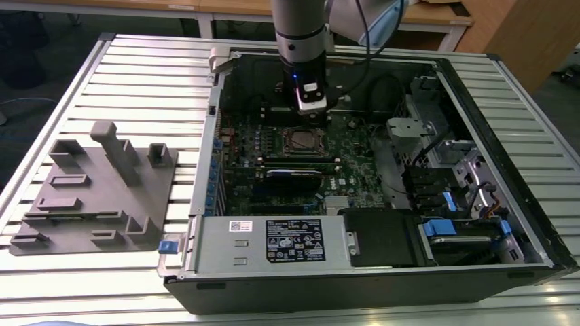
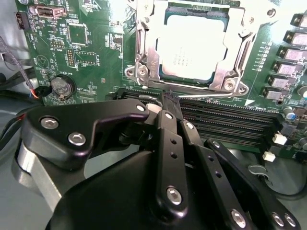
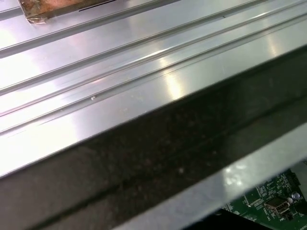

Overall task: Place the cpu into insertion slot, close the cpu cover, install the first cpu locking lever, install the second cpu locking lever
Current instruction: 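Install the first cpu locking lever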

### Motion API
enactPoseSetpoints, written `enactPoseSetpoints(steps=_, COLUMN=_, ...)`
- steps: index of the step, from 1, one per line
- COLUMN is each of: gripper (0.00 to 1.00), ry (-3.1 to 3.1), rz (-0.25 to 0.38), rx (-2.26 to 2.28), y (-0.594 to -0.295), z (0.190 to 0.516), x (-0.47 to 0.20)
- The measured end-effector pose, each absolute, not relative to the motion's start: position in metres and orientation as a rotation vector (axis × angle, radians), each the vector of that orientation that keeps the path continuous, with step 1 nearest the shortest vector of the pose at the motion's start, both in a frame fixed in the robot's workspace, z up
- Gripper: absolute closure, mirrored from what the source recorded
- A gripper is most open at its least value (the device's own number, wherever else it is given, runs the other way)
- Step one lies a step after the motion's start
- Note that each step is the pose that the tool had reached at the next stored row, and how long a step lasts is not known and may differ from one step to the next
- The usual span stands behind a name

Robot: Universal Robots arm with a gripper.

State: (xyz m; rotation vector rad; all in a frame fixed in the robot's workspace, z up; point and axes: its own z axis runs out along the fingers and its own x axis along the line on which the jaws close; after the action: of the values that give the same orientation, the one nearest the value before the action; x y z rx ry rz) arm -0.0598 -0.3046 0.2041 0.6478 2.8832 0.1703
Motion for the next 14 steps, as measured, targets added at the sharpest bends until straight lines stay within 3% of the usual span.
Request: enactPoseSetpoints(steps=14, gripper=0.89, ry=2.883, rz=0.169, rx=0.648, y=-0.3046, z=0.2065, x=-0.0599)
